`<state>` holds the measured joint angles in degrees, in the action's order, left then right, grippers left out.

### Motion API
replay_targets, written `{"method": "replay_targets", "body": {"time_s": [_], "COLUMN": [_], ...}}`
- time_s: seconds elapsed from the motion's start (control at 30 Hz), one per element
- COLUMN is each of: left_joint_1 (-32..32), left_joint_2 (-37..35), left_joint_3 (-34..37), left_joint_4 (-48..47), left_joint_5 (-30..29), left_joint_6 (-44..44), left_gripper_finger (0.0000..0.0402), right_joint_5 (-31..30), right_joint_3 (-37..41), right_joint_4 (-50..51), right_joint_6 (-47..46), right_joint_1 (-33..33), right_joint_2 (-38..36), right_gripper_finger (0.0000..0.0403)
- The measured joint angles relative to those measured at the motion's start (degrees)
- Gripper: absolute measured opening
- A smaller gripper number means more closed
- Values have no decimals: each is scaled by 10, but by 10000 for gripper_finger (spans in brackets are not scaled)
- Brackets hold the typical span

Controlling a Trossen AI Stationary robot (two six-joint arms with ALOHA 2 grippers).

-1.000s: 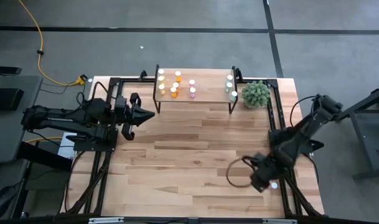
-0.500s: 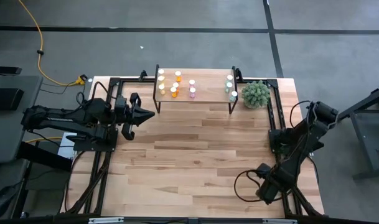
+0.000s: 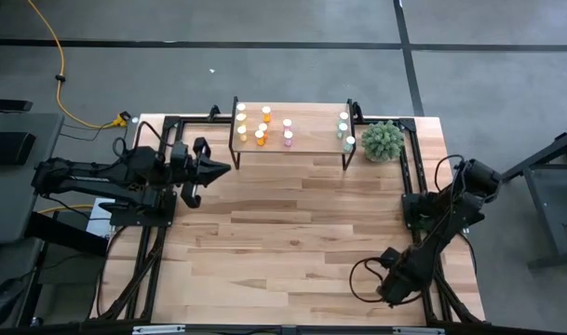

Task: Pick and place medicine bottles onto shelf by color
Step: Put the pink pill bottle aligned with the other pink bottles on the shelf

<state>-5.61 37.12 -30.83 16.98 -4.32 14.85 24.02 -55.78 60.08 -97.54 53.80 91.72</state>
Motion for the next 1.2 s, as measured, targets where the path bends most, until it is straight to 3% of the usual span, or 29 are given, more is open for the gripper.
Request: {"method": "replay_targets", "body": {"time_s": [0.4,0.83,1.2], "left_joint_1": [0,0,0], "left_joint_2": [0,0,0], "left_joint_3": [-2,-2,-2], "left_joint_4": [10,9,9], "left_joint_5": [-7,-10,-10], "left_joint_6": [10,10,4], "left_gripper_finger": [0,0,0], "right_joint_5": [-17,-15,-18], "right_joint_3": [8,8,13], "right_joint_4": [-12,-12,-19], "right_joint_6": [20,20,-1], "right_joint_1": [0,0,0], "right_joint_2": [-3,-3,-3], "right_gripper_finger": [232,155,148]}}
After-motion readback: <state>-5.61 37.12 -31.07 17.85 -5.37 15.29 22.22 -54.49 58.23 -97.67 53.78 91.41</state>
